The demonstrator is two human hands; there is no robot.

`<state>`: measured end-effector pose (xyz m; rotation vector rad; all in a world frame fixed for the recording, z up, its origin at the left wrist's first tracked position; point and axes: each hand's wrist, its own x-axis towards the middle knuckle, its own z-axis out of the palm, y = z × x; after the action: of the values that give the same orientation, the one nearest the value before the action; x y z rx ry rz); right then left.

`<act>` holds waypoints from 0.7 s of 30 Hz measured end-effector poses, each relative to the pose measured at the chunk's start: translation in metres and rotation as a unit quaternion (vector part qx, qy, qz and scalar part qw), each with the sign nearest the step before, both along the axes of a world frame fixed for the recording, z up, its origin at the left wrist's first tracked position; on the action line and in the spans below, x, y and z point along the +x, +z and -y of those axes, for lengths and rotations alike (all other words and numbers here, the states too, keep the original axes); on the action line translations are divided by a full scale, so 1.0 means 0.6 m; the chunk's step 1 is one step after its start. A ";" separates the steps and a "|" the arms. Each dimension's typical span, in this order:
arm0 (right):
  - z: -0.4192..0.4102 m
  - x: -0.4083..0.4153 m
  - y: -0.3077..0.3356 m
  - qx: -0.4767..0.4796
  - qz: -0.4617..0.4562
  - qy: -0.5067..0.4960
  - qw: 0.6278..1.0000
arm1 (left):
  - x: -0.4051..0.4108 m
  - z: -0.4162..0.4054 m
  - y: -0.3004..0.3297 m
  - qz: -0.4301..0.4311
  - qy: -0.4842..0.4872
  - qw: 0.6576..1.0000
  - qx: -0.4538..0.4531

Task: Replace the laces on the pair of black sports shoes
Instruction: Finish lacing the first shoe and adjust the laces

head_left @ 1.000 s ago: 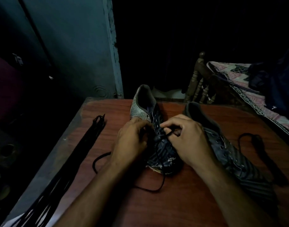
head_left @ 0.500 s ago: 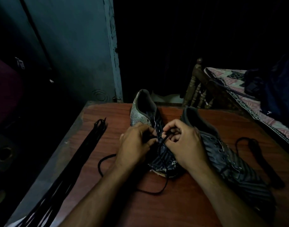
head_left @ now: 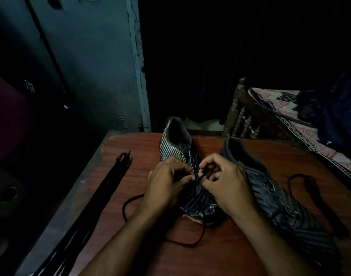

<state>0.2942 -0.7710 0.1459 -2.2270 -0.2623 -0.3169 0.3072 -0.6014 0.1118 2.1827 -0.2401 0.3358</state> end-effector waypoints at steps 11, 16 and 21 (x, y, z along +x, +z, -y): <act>0.001 0.006 0.002 -0.003 0.000 -0.034 0.999 | 0.001 -0.003 -0.004 0.008 -0.010 1.000 0.014; 0.004 0.003 0.010 -0.002 0.003 -0.022 1.000 | -0.003 -0.001 0.005 0.009 -0.020 0.999 0.029; 0.005 0.003 0.010 0.001 -0.023 -0.016 1.000 | -0.010 -0.002 0.011 -0.002 -0.010 0.997 0.072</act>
<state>0.2959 -0.7742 0.1521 -2.2345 -0.2019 -0.2827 0.3011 -0.6004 0.1182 2.3218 -0.2911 0.3123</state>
